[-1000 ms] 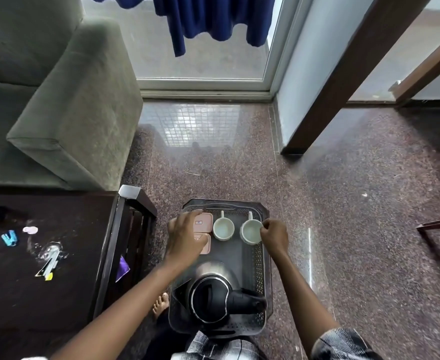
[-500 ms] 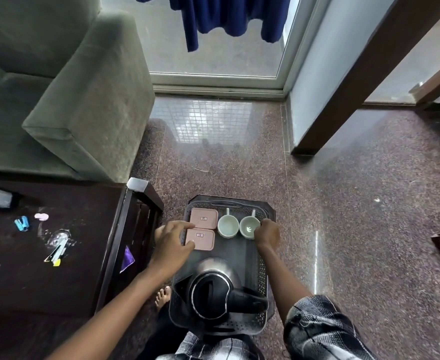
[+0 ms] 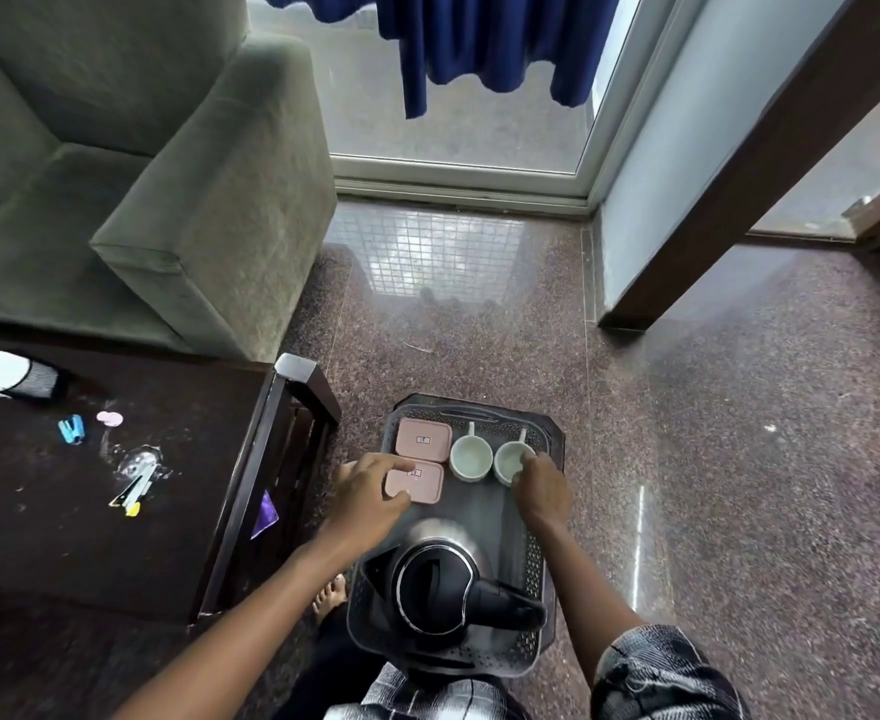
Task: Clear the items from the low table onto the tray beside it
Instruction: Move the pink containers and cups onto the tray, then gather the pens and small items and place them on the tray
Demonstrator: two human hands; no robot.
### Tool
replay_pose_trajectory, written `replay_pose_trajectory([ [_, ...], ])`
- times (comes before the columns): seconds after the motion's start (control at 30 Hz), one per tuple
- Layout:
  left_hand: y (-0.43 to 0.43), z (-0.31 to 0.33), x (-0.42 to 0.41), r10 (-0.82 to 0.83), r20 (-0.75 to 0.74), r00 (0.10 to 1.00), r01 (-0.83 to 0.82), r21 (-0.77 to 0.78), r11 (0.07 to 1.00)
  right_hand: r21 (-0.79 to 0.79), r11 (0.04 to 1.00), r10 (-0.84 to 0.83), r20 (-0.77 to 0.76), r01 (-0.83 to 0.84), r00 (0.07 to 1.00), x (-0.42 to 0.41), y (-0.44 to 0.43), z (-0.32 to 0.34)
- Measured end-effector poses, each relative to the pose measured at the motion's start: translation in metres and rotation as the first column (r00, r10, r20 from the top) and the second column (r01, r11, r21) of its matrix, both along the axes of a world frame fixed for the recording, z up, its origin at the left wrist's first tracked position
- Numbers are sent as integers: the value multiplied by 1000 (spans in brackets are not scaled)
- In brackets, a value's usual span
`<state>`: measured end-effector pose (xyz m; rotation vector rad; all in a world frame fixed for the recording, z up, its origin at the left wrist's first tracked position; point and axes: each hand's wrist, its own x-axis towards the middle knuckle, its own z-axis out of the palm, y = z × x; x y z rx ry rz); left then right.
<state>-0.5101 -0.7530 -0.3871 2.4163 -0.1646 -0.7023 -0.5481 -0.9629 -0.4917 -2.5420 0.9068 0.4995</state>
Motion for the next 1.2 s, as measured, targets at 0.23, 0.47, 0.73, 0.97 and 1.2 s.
replay_pose_trajectory([
  [0.23,9,6,5,50,-70,996,-58,-120,991,165,982,-124,164,97,979,0,23,22],
  [0.47,49,24,7,155,-154,976,-195,-289,937,352,923,52,294,-158,954,19,79,71],
  [0.73,203,26,-20,436,-164,885,-463,-404,789,381,731,503,259,-565,825,42,246,111],
  [0.97,397,12,-79,635,-153,757,-637,-388,666,484,571,700,136,-663,701,16,446,102],
  [1.2,526,13,-103,768,-156,620,-760,-364,539,554,539,765,-6,-634,644,7,573,79],
])
